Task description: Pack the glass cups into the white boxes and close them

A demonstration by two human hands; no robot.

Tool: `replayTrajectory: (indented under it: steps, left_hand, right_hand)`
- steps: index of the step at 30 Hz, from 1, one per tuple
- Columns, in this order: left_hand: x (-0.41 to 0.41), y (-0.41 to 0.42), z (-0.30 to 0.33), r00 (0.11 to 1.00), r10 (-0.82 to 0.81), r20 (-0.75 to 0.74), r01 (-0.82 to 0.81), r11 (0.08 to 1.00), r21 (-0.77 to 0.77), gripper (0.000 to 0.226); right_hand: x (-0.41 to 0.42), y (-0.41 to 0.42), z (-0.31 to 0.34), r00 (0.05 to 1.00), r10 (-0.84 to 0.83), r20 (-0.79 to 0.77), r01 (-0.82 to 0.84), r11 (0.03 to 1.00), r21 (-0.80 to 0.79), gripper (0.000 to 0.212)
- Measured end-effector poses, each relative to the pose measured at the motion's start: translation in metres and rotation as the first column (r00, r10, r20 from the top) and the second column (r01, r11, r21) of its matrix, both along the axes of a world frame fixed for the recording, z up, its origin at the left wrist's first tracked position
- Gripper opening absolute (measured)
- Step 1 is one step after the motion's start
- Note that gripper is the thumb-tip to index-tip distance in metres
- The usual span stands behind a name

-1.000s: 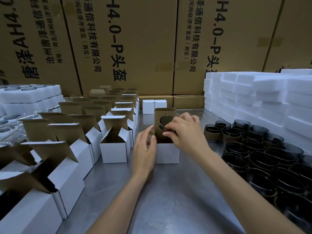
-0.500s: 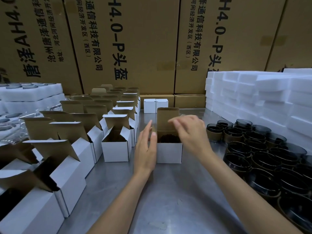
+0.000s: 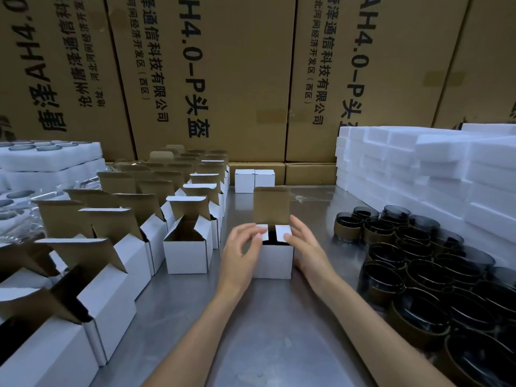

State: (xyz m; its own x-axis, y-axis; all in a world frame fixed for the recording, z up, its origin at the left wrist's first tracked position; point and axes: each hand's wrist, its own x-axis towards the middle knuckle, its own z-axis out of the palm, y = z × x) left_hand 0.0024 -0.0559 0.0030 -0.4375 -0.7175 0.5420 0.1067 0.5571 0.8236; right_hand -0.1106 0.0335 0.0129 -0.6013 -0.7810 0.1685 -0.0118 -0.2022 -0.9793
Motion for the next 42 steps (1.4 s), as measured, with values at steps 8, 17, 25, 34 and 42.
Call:
replayTrajectory:
  steps: [8, 17, 25, 34, 42]
  left_hand:
    - [-0.006, 0.001, -0.002, 0.989, -0.123, -0.083, 0.135, 0.978, 0.161, 0.045]
    - [-0.006, 0.003, -0.001, 0.992, -0.124, -0.026, 0.125, 0.990, 0.066, 0.033]
    - [-0.001, 0.003, -0.002, 0.983, -0.178, -0.044, 0.181, 0.982, 0.059, 0.034]
    - [0.003, 0.002, 0.000, 0.996, -0.077, 0.047, 0.079, 0.996, -0.050, 0.021]
    - [0.002, 0.001, 0.000, 0.993, -0.084, 0.085, 0.084, 0.996, 0.012, 0.013]
  right_hand:
    - [-0.002, -0.004, -0.002, 0.998, -0.018, -0.059, 0.018, 1.000, 0.005, 0.048]
    - [0.001, -0.002, -0.002, 0.996, -0.084, -0.023, 0.083, 0.995, -0.047, 0.017]
    - [0.006, 0.001, -0.005, 0.983, -0.071, -0.171, 0.063, 0.997, -0.052, 0.028]
    - [0.004, 0.000, -0.007, 0.971, -0.117, -0.207, 0.100, 0.991, -0.090, 0.025]
    - [0.005, 0.000, -0.005, 0.981, -0.031, -0.193, 0.023, 0.999, -0.040, 0.030]
